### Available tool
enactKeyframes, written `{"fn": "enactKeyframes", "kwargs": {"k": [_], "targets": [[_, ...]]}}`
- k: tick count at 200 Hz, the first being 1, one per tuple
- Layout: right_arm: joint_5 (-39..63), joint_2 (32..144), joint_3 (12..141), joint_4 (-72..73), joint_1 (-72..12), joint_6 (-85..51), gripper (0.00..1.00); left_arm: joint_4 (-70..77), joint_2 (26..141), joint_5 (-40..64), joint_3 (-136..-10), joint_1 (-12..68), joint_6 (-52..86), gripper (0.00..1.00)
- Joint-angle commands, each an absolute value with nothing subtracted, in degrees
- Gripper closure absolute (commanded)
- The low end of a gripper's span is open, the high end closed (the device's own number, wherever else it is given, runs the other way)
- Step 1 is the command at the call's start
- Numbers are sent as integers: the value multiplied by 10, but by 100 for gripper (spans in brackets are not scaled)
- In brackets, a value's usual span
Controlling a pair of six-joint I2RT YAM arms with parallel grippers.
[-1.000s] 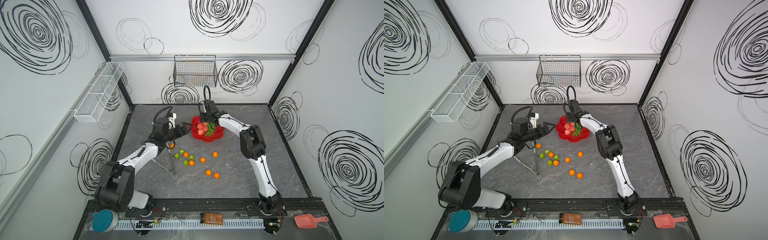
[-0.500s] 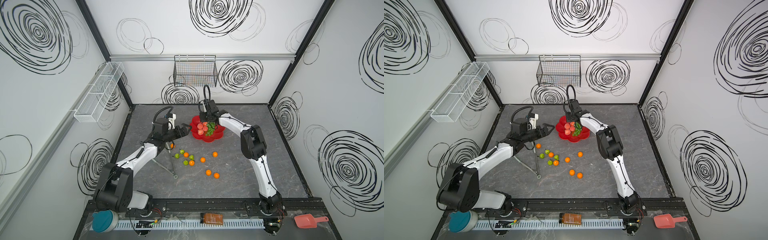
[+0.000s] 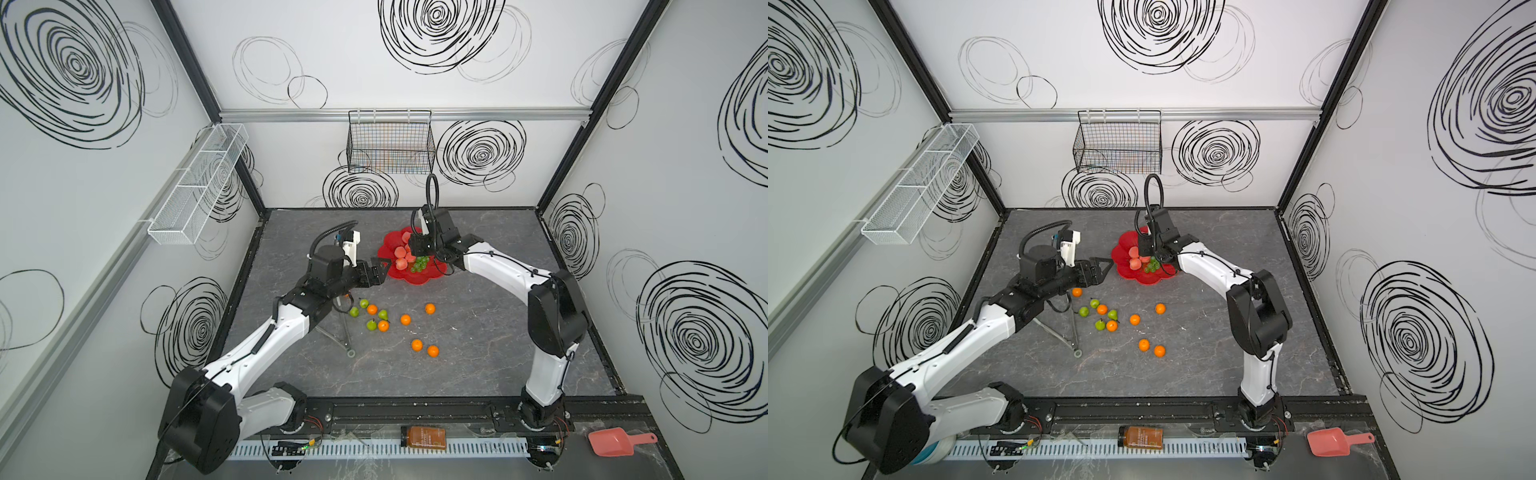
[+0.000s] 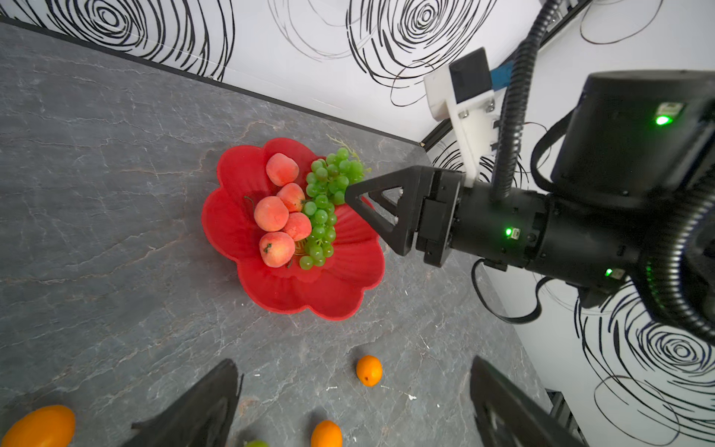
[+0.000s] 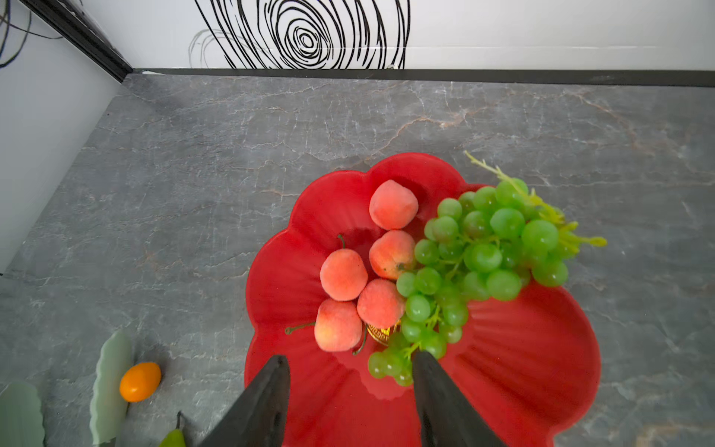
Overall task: Arrange fruit in a fruit bowl
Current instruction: Place the fruit in the fruit bowl.
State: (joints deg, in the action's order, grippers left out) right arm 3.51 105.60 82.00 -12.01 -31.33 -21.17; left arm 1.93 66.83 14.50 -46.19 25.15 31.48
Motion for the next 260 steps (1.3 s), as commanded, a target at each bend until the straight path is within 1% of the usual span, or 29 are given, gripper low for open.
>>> {"fn": "enactKeyframes", "kwargs": {"k": [1, 30, 54, 84, 123, 165, 193, 260], "targets": [[20, 1005, 760, -96, -321, -241, 44, -6, 631, 90, -443, 290, 307, 4], [7, 934, 675, -96, -342, -254, 44, -37, 591, 57, -419, 345, 325, 4], [-6, 886, 625, -129, -360, -270, 44, -45, 559, 44, -384, 388, 352, 4], [5, 832, 560, -182, -374, -303, 45, -65, 527, 22, -346, 446, 383, 4], [30, 794, 495, -259, -404, -345, 46, -79, 504, 3, -300, 524, 424, 4], [58, 777, 462, -296, -465, -390, 48, -87, 506, -30, -280, 612, 453, 4], [66, 778, 448, -293, -487, -397, 47, -75, 504, -36, -265, 633, 468, 4], [87, 810, 444, -290, -515, -385, 48, -80, 493, -53, -260, 634, 478, 4]]}}
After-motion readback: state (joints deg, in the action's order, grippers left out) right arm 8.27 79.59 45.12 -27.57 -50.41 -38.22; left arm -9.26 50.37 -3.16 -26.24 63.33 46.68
